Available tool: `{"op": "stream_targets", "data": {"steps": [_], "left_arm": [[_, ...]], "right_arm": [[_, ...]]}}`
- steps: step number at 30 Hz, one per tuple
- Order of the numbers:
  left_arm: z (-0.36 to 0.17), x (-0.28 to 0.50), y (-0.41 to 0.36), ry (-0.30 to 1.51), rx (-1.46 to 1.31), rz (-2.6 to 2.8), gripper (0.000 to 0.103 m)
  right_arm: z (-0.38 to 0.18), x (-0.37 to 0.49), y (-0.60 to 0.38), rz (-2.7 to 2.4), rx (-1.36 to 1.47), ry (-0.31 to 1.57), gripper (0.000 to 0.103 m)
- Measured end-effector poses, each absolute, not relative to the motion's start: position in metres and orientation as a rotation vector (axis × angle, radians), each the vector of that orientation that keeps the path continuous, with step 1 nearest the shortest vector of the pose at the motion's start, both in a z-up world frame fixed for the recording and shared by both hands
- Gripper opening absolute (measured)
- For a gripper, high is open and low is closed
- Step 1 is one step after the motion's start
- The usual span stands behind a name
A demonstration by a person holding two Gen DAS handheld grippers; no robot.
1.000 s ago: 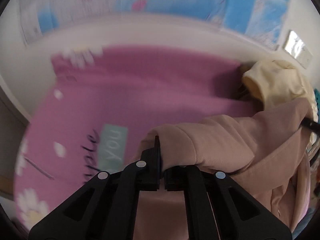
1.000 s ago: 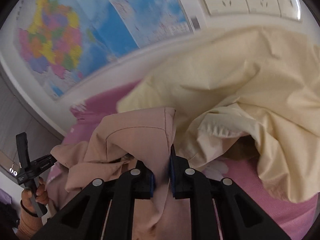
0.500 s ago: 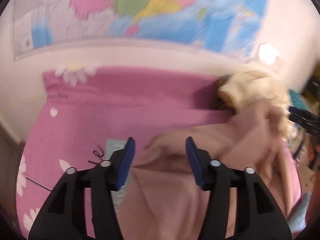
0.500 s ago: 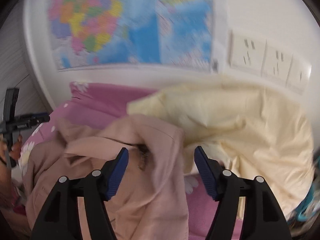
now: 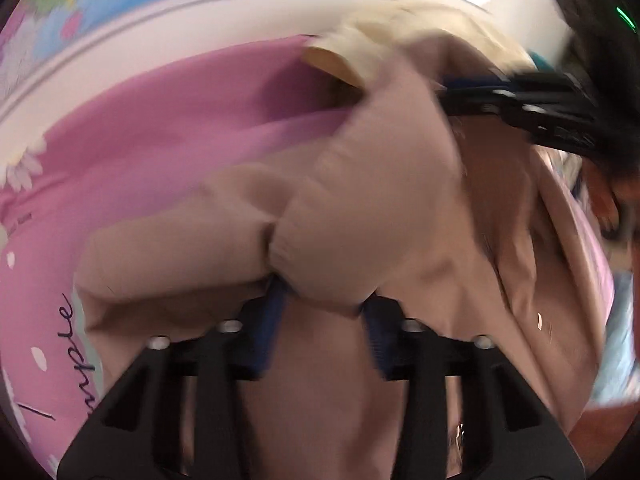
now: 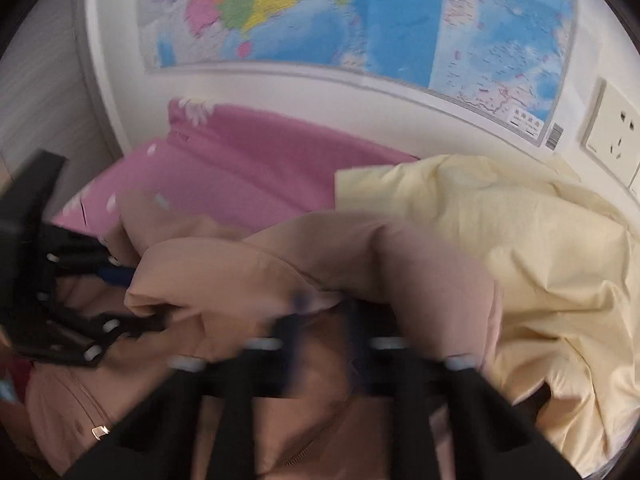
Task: Fold large clothes
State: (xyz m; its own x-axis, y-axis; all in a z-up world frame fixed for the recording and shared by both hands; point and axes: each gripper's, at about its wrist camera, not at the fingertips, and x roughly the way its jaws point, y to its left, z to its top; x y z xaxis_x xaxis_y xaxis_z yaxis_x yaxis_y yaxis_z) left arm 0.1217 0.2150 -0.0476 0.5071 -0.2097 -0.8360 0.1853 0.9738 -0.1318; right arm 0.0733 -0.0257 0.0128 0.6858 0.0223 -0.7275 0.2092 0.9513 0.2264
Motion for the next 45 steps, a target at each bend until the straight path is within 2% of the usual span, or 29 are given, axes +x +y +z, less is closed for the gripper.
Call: {"op": "stream_targets", "data": {"steps": [3, 6, 8, 9, 10, 11, 13, 15, 18, 20, 23, 26, 29, 31, 33, 35, 37, 39, 41, 45], "left_arm": [[-0.023, 0.153, 0.240, 0.934, -0.102, -0.170, 0.024], [-0.003, 0.190, 0.263, 0.892, -0.185, -0.122, 0.020], [-0.002, 0.216, 0.271, 0.904, -0.188, -0.076, 0.021], [-0.005, 0.227, 0.273, 0.922, -0.182, -0.047, 0.026], [-0.008, 0.235, 0.275, 0.937, -0.187, -0.027, 0.028], [-0.011, 0.237, 0.274, 0.943, -0.184, -0.024, 0.032], [-0.014, 0.240, 0.273, 0.934, -0.185, -0.041, 0.035], [-0.008, 0.232, 0.270, 0.896, -0.197, -0.091, 0.043], [0.005, 0.204, 0.270, 0.822, -0.174, -0.153, 0.044], [0.013, 0.194, 0.263, 0.788, -0.144, -0.216, 0.044], [0.010, 0.192, 0.228, 0.837, -0.071, -0.321, 0.044], [-0.014, 0.212, 0.198, 0.931, -0.073, -0.414, 0.044], [-0.035, 0.246, 0.189, 0.989, -0.151, -0.407, 0.038], [-0.036, 0.268, 0.191, 1.002, -0.270, -0.449, 0.025], [-0.030, 0.279, 0.194, 0.990, -0.326, -0.462, 0.019], [-0.019, 0.283, 0.194, 0.970, -0.324, -0.472, 0.013], [-0.010, 0.282, 0.191, 0.961, -0.322, -0.496, 0.013], [0.001, 0.276, 0.190, 0.933, -0.303, -0.501, 0.011], [0.005, 0.271, 0.190, 0.910, -0.283, -0.490, 0.012], [-0.002, 0.269, 0.184, 0.921, -0.224, -0.447, 0.015]], "right_arm": [[0.035, 0.079, -0.049, -0.079, 0.416, 0.710, 0.002], [0.048, 0.090, -0.069, -0.096, 0.470, 0.663, 0.002], [0.052, 0.095, -0.077, -0.098, 0.495, 0.664, 0.007], [0.055, 0.095, -0.074, -0.078, 0.476, 0.664, 0.008], [0.057, 0.094, -0.070, -0.076, 0.438, 0.671, 0.023], [0.059, 0.092, -0.060, -0.096, 0.366, 0.682, 0.043], [0.057, 0.089, -0.044, -0.121, 0.244, 0.701, 0.056], [0.045, 0.095, -0.038, -0.156, 0.161, 0.773, 0.056], [0.024, 0.099, -0.062, -0.228, 0.226, 0.831, 0.054], [0.012, 0.094, -0.082, -0.244, 0.291, 0.845, 0.034], [0.005, 0.084, -0.102, -0.190, 0.406, 0.817, 0.016], [0.006, 0.071, -0.114, -0.145, 0.510, 0.752, 0.012], [0.011, 0.060, -0.126, -0.126, 0.588, 0.673, 0.009], [0.011, 0.055, -0.136, -0.109, 0.664, 0.627, 0.009], [0.013, 0.049, -0.143, -0.088, 0.717, 0.563, 0.009], [0.003, 0.053, -0.148, -0.125, 0.714, 0.588, 0.011], [-0.010, 0.061, -0.152, -0.185, 0.682, 0.677, 0.018], [-0.014, 0.052, -0.153, -0.185, 0.695, 0.669, 0.024], [-0.010, 0.042, -0.148, -0.211, 0.657, 0.639, 0.043], [0.014, 0.019, -0.118, -0.208, 0.543, 0.581, 0.046]]}}
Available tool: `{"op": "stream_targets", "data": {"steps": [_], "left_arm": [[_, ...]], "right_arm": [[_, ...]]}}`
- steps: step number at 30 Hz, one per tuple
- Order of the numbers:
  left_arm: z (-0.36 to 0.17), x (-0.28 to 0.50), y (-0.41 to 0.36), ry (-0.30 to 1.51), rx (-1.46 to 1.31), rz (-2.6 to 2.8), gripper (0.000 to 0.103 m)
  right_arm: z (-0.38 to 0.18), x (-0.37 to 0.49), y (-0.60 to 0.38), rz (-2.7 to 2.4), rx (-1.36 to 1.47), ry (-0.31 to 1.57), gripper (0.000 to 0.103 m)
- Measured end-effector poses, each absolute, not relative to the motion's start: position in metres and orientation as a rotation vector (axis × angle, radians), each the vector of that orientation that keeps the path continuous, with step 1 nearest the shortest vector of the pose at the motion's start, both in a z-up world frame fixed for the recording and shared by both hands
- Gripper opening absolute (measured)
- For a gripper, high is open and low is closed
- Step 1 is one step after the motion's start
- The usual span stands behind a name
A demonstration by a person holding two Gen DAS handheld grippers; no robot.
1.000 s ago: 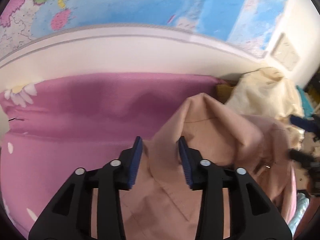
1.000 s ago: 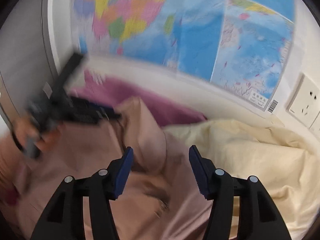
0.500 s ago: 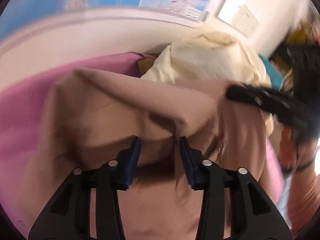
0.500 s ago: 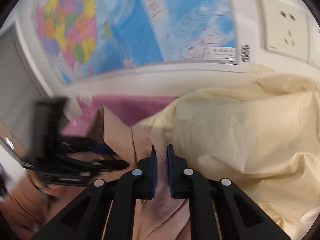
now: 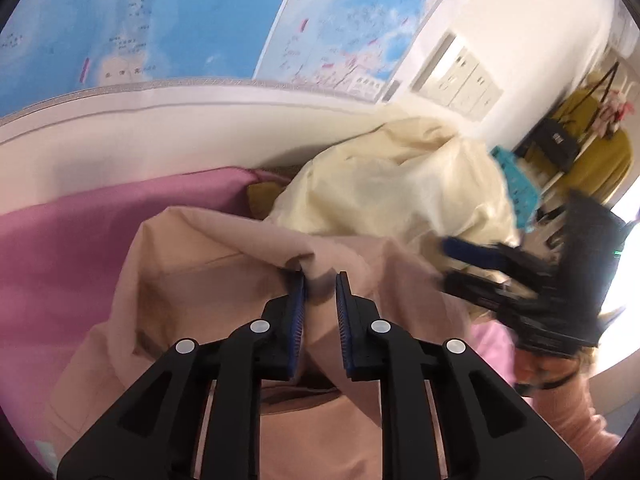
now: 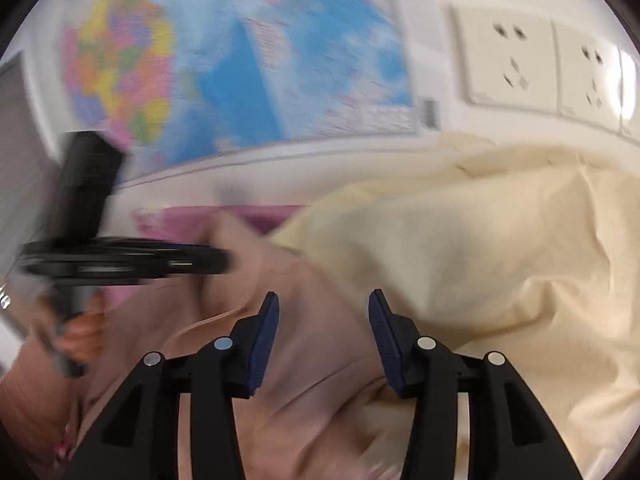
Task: Fold large clothes
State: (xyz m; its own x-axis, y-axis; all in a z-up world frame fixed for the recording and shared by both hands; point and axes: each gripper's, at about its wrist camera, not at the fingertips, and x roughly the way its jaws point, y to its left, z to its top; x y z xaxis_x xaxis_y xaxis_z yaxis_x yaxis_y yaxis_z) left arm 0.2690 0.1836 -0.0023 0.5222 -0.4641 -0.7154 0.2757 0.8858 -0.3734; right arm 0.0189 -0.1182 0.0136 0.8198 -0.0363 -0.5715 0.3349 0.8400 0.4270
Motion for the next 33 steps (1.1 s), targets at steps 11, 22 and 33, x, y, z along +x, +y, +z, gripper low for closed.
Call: {"op": "stream_targets", "data": {"steps": [11, 22, 33], "left_arm": [[-0.008, 0.291, 0.161, 0.939, -0.196, -0.416, 0.025], [-0.003, 0.270, 0.189, 0.894, -0.281, -0.487, 0.048], [-0.022, 0.272, 0.157, 0.929, -0.141, -0.376, 0.041]], "right_arm": [[0.014, 0.075, -0.015, -0.071, 0.437, 0.683, 0.075], [-0.016, 0.030, -0.116, -0.082, 0.872, 0.566, 0.001], [0.010, 0.000, -0.092, -0.152, 0.796, 0.514, 0.071]]}}
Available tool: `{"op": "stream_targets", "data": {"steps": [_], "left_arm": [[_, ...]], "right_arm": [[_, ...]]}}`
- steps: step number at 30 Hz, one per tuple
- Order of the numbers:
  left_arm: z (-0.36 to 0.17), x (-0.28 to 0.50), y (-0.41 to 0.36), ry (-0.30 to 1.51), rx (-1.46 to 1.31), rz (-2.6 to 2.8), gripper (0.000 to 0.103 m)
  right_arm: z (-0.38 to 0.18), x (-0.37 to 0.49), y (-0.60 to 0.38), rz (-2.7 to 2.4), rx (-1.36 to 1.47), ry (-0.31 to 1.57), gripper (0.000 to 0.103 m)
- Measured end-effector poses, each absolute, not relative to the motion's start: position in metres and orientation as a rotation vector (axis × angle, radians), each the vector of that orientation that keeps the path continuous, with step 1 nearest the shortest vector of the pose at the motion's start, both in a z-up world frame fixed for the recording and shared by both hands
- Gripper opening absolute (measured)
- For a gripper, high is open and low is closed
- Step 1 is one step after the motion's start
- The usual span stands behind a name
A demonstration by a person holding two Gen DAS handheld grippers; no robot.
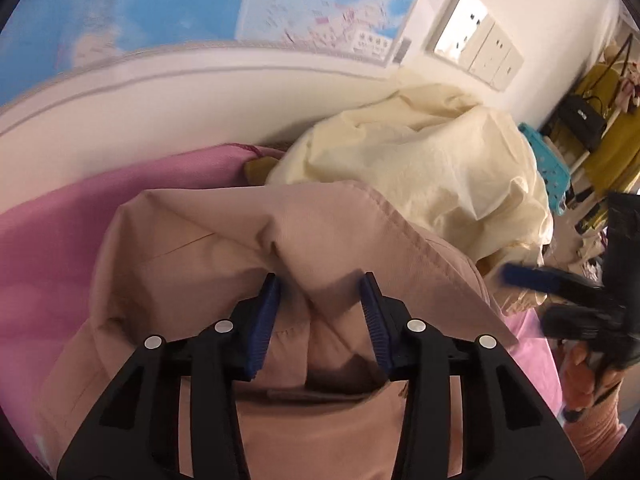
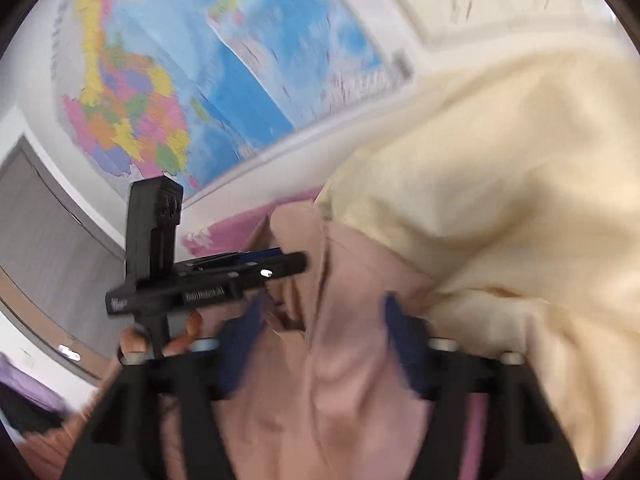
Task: Fold large clothes
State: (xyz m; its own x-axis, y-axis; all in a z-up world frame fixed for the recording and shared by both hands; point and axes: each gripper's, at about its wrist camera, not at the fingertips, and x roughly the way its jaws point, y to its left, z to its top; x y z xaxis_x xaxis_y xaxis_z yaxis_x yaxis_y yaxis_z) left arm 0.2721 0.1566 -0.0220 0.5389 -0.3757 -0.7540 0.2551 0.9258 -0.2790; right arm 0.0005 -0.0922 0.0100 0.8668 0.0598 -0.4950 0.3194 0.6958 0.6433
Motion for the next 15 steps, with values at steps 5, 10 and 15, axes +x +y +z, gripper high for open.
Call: {"op": "stream_targets", "data": {"steps": [5, 10, 15], "left_arm": [[-0.002, 0.211, 0.183, 0.839, -0.057, -0.346, 0.058], [0.004, 0.125, 0.228, 0.795, -0.020, -0.273, 0.066], [-0.011, 0.053, 0.280, 0.800, -0.049, -0.167, 0.081]], "right_arm": [[0.003, -0.076, -0.094, -0.199, 0.708, 0.546, 0.072], [-0.030, -0.109, -0.055, -0.234, 0.644, 0.663, 0.075], [-0.057, -0.144, -0.024, -0.247, 0.654, 0.702, 0.087]]}}
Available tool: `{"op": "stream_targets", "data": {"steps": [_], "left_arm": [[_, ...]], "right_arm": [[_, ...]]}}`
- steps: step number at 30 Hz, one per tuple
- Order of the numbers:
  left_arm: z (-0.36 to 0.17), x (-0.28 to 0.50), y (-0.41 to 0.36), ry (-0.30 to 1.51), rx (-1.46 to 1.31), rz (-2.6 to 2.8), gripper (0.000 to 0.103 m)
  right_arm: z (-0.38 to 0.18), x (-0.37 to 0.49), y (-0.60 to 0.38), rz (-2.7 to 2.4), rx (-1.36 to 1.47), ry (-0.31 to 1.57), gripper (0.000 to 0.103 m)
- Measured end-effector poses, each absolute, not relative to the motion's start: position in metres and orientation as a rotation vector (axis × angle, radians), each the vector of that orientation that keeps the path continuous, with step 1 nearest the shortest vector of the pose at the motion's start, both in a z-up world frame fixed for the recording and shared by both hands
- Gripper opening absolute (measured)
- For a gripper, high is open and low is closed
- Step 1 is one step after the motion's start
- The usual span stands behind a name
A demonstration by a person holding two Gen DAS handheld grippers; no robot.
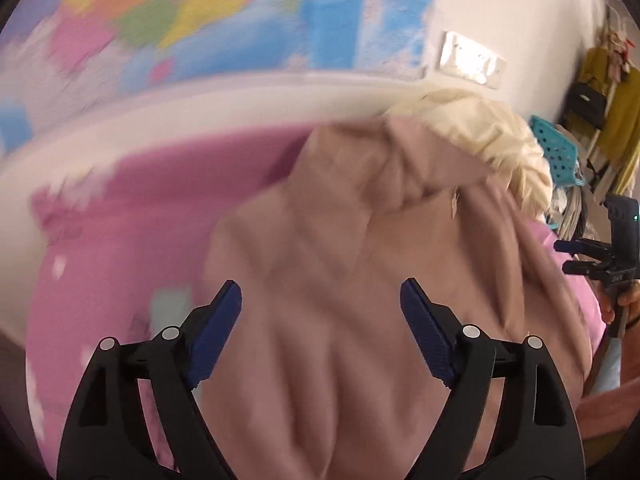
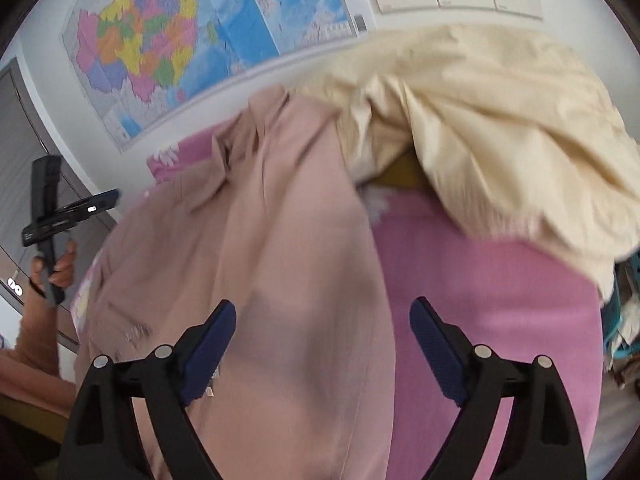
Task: Fold large clothes
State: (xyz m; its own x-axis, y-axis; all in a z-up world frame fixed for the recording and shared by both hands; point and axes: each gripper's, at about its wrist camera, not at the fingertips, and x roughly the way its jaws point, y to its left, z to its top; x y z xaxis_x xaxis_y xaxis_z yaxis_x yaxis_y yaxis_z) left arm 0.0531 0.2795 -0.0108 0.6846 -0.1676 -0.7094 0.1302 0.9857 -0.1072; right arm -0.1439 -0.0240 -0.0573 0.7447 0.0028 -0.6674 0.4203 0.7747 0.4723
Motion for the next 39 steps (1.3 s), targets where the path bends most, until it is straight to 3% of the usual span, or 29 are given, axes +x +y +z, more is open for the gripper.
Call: {"op": "stream_targets", "data": {"steps": [4, 7, 8, 9, 10, 11, 12, 14, 22, 23, 25, 27, 28, 30, 32, 37, 39], "left_arm": [[-0.042, 0.012, 0.313, 0.865, -0.123, -0.090, 0.082], [-0.068, -0.007, 0.326, 0.927, -0.194, -0.092, 0.083], [-0.075, -0.012, 0.327, 0.935, -0.209, -0.105, 0.083], [-0.081, -0.014, 0.326, 0.942, -0.213, -0.121, 0.083], [-0.086, -0.015, 0.323, 0.948, -0.205, -0.132, 0.082], [-0.091, -0.018, 0.319, 0.953, -0.175, -0.129, 0.068], [-0.094, -0.016, 0.317, 0.959, -0.153, -0.120, 0.033], [-0.095, -0.011, 0.320, 0.979, -0.148, -0.075, 0.006], [-0.031, -0.008, 0.393, 0.817, -0.181, 0.216, 0.005], [-0.033, -0.008, 0.396, 0.831, -0.176, 0.251, 0.010], [-0.044, 0.000, 0.401, 0.887, -0.143, 0.310, 0.028], [-0.060, 0.003, 0.403, 0.934, -0.068, 0.405, 0.061], [-0.060, 0.003, 0.402, 0.928, -0.067, 0.419, 0.061], [-0.047, -0.011, 0.403, 0.846, -0.119, 0.332, 0.060], [-0.027, -0.018, 0.402, 0.772, -0.152, 0.271, 0.063], [0.013, 0.002, 0.381, 0.614, -0.149, 0.073, 0.063], [0.024, 0.019, 0.364, 0.565, -0.122, 0.070, 0.072]], "right_arm": [[-0.073, -0.163, -0.004, -0.236, 0.681, 0.732, 0.094], [-0.085, -0.171, 0.006, -0.232, 0.695, 0.756, 0.094], [-0.088, -0.172, 0.008, -0.219, 0.704, 0.756, 0.089], [-0.090, -0.172, 0.011, -0.202, 0.712, 0.752, 0.081], [-0.092, -0.171, 0.013, -0.175, 0.720, 0.744, 0.051], [-0.092, -0.171, 0.012, -0.166, 0.728, 0.737, 0.015], [-0.092, -0.173, 0.010, -0.175, 0.733, 0.737, 0.004], [-0.081, -0.174, 0.006, -0.215, 0.712, 0.709, 0.003], [-0.025, -0.216, -0.056, -0.484, 0.694, 0.533, 0.003], [-0.028, -0.213, -0.065, -0.496, 0.701, 0.544, 0.004], [-0.044, -0.199, -0.077, -0.515, 0.699, 0.624, 0.005], [-0.071, -0.174, -0.083, -0.577, 0.665, 0.778, 0.021], [-0.080, -0.169, -0.085, -0.590, 0.672, 0.819, 0.040], [-0.078, -0.163, -0.083, -0.573, 0.671, 0.810, 0.049], [-0.057, -0.162, -0.075, -0.585, 0.610, 0.751, 0.065], [0.004, -0.114, -0.049, -0.453, 0.420, 0.599, 0.070], [0.012, -0.078, -0.039, -0.422, 0.318, 0.607, 0.075]]}}
